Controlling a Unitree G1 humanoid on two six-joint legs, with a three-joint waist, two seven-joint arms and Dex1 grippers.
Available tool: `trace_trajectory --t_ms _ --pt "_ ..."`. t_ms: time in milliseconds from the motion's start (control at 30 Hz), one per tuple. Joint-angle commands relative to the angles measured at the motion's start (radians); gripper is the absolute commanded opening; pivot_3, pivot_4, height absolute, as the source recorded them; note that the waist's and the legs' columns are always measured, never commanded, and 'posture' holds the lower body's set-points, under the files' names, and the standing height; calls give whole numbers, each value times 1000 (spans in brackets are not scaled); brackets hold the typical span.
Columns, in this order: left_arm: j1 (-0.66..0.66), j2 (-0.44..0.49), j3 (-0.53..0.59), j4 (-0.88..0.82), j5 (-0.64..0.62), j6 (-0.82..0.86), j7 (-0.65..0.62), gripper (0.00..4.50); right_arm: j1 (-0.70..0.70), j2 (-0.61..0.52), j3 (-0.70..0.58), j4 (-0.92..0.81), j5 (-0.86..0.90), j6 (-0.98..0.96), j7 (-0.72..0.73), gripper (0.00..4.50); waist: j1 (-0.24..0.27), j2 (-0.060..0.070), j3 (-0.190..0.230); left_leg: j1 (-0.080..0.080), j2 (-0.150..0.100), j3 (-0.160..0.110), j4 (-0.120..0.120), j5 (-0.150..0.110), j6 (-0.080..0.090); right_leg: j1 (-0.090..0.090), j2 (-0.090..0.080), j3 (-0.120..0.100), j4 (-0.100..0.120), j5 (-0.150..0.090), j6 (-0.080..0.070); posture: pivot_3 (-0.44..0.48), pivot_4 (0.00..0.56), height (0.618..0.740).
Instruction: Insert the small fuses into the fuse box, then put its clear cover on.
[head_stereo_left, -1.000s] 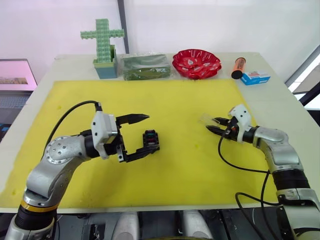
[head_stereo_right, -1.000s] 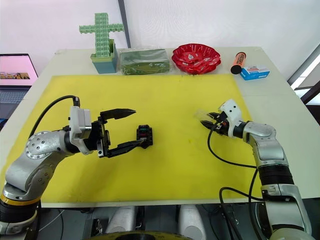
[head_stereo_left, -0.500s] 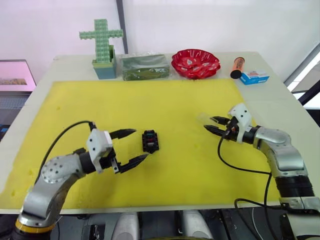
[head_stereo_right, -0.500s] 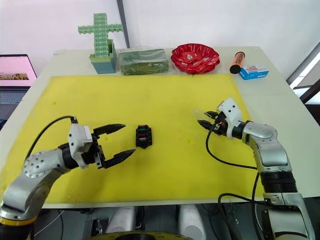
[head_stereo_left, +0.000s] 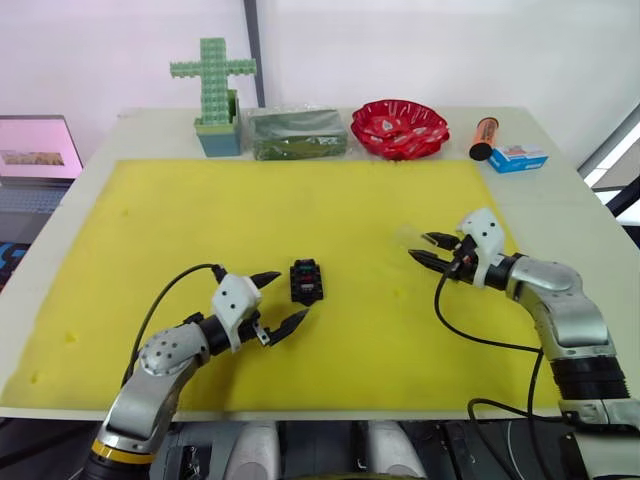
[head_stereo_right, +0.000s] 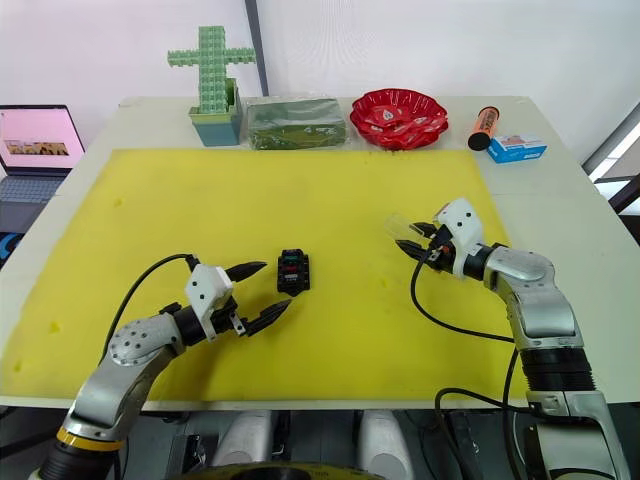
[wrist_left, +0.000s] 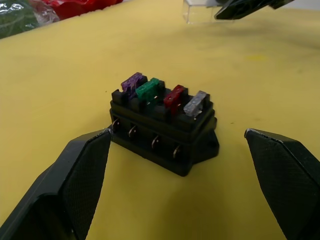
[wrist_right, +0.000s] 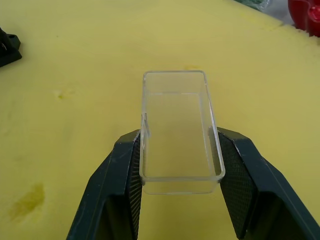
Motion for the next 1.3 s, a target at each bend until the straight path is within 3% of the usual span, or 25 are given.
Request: trace_trajectory --t_ms 33,367,700,933,1300 --pt "-30 -9 -26 6 42 3 27 4500 -31 -5 -29 -2 12 -27 -4 1794 0 0 0 0 0 0 0 0 0 0 0 0 0 0 0 0 150 740" --pt "-48 -3 -21 45 113 41 93 4500 -37 -6 -38 -27 20 -11 -15 1794 0 0 0 0 0 0 0 0 0 0 0 0 0 0 0 0 150 740" --pt "-24 16 65 9 124 44 161 4500 -42 -6 -36 -54 23 12 -20 1794 -1 0 0 1 0 0 -1 0 0 0 0 0 1 0 0 0 150 740" --pt "24 -45 34 -85 3 86 106 4500 -47 -8 -30 -86 29 47 -23 1794 1 0 0 0 0 0 0 0 0 0 -1 0 1 0 0 0 150 740" --pt "-68 -164 -38 88 108 67 224 4500 -47 -21 -29 -121 32 86 -22 1794 2 0 0 0 0 0 0 0 0 0 0 0 1 0 0 0 150 740"
